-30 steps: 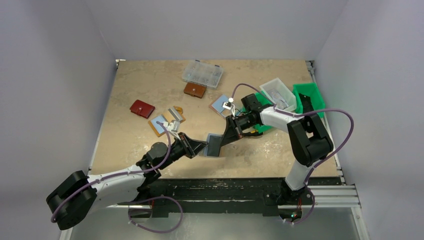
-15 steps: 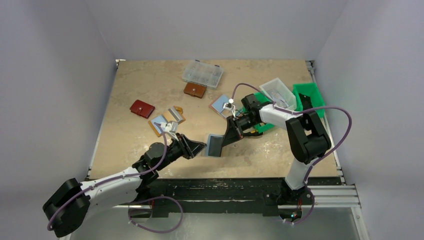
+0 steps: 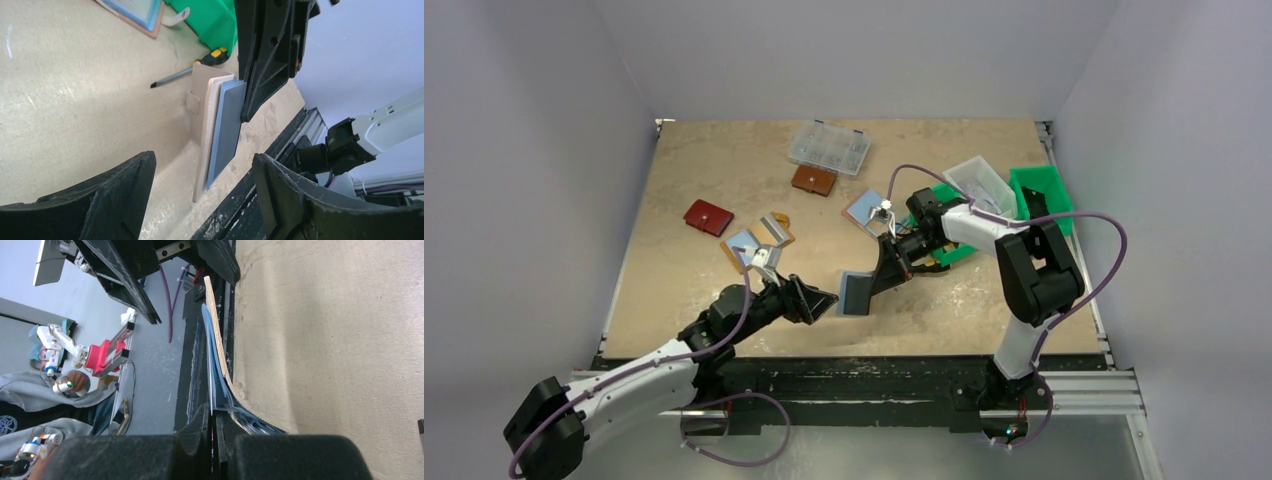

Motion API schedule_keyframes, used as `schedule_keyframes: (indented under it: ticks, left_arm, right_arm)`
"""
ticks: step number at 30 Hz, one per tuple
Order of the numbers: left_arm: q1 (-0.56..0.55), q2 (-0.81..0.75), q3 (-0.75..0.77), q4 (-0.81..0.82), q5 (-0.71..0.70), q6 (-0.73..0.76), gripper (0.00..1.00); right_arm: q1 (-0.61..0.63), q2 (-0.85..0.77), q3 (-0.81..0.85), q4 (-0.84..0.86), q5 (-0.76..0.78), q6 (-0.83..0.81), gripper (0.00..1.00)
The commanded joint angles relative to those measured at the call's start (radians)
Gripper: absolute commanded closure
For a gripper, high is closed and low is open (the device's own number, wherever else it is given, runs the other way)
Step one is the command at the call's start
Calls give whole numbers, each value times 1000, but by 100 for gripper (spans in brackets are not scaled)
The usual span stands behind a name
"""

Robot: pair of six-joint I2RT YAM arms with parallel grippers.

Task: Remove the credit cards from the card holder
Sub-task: Remove the credit card from the card holder.

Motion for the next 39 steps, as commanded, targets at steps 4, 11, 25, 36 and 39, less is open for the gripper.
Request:
schedule_keyframes:
  ticks: [4, 11, 25, 36, 39]
  left_arm:
    - [7, 153, 1, 199, 121, 19, 27]
    - [7, 286, -4, 388, 200, -11, 40]
    - [8, 372, 7, 463, 240, -19, 93]
    - [17, 258, -31, 406, 195, -10, 100]
    - [27, 229, -55, 403, 202, -14, 100]
  right_arm:
    - [0, -1, 46, -78, -18, -89, 100]
    - [0, 7, 54, -104, -19, -114, 100]
    - [1, 6, 60, -121, -17, -133, 100]
    - [1, 14, 69, -149, 5, -164, 100]
    - [0, 21, 73, -160, 9, -176, 100]
